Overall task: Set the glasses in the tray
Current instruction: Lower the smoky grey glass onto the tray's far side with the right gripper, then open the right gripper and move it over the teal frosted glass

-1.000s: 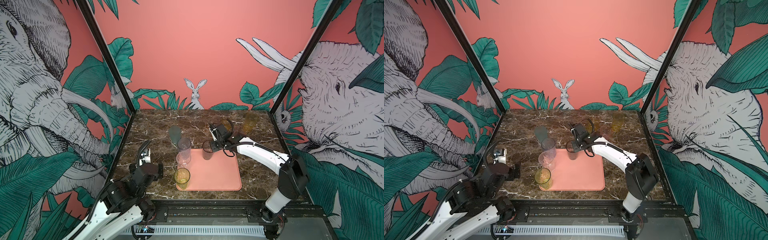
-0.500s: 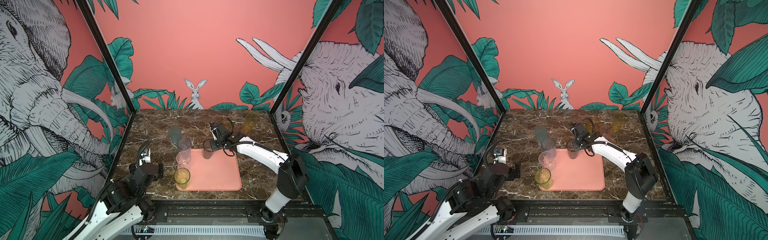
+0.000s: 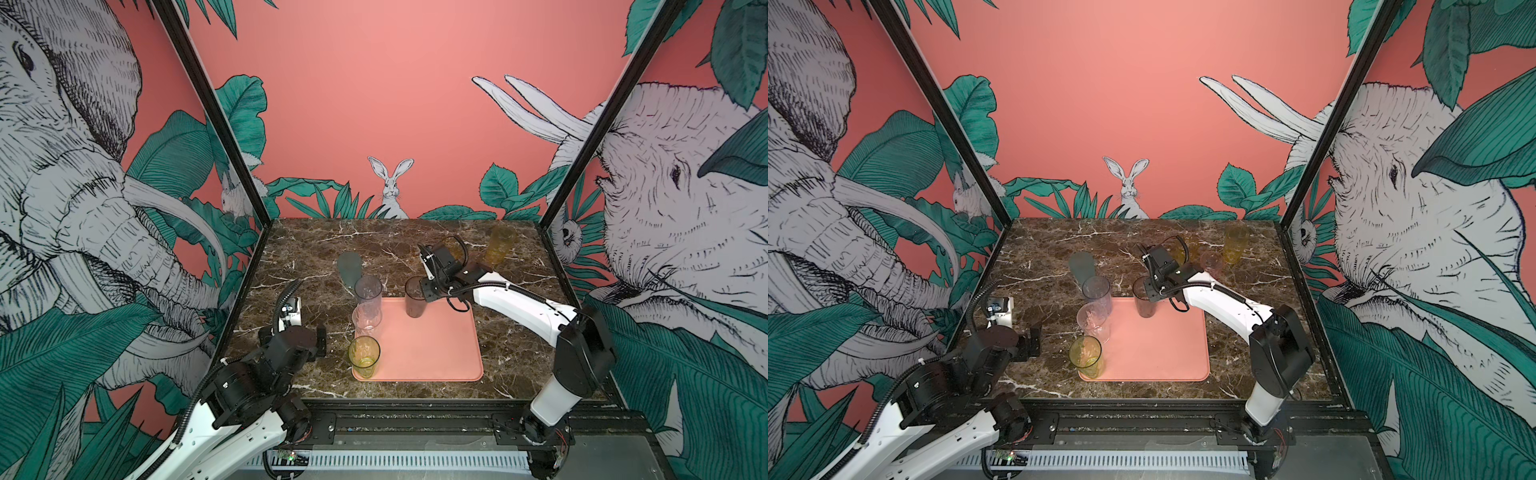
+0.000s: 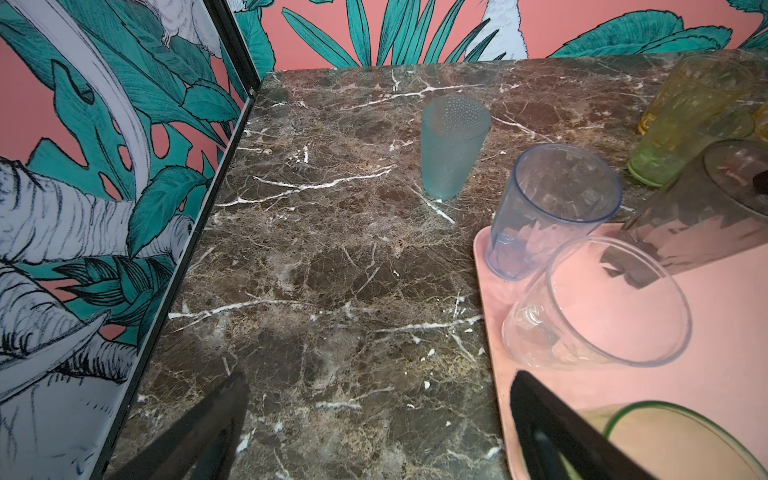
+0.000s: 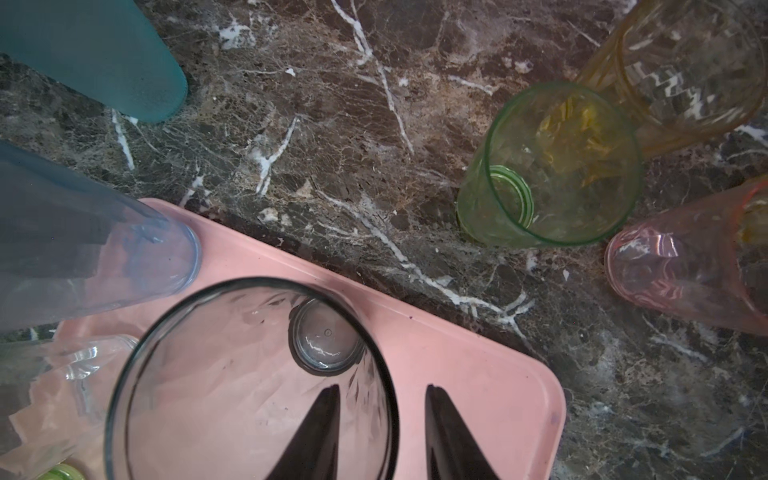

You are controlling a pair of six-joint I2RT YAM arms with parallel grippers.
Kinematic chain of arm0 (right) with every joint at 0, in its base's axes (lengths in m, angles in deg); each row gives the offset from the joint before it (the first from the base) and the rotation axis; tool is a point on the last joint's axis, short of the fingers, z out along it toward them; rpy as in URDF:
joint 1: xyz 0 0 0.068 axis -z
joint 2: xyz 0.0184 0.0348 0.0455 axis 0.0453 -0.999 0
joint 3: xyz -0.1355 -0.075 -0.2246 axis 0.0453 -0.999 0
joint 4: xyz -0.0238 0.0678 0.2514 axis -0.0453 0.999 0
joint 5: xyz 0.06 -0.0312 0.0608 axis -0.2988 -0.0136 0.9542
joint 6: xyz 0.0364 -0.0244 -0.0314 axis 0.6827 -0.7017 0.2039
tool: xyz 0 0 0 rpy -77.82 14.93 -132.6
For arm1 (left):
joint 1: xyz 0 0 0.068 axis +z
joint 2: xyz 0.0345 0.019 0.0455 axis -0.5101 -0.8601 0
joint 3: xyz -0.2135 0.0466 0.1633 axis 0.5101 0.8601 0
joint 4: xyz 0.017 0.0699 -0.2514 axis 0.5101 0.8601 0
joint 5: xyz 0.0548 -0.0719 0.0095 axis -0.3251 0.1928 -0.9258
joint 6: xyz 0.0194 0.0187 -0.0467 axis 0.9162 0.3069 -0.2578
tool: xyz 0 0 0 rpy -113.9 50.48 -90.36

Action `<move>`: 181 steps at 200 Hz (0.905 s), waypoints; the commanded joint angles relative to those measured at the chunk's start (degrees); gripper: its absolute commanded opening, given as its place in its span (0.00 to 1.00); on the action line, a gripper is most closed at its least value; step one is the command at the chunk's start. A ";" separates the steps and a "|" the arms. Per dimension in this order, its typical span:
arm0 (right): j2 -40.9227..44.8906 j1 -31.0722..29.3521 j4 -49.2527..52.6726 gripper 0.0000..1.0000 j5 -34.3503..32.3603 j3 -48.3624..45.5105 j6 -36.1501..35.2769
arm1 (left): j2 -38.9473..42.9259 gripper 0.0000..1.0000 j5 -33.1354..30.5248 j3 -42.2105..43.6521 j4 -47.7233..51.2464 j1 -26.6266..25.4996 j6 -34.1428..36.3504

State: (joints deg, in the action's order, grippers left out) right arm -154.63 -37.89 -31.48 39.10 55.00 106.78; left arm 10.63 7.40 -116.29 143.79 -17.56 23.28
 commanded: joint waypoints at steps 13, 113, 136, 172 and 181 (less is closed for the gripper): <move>0.52 0.15 1.24 0.45 -0.37 3.28 0.41 | -0.26 0.99 -0.09 0.62 -0.21 0.12 -0.55; -4.24 -1.02 0.24 0.48 5.87 14.54 1.34 | 0.52 0.99 -0.31 0.65 0.01 0.14 -0.83; -5.15 -1.49 -2.69 0.49 6.77 15.23 1.19 | 0.37 0.99 -0.40 0.63 -0.01 0.15 -0.66; -7.42 -1.71 -5.10 0.50 8.25 17.43 2.05 | 0.15 0.99 -0.41 0.55 -0.08 0.15 -0.48; -7.93 -1.94 -5.57 0.50 8.61 18.02 2.29 | 0.04 0.99 -0.40 0.64 -0.08 0.13 -0.48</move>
State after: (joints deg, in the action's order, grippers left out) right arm -161.12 -39.16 -33.57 46.20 70.48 107.96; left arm 10.67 7.40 -116.29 143.79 -17.56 23.26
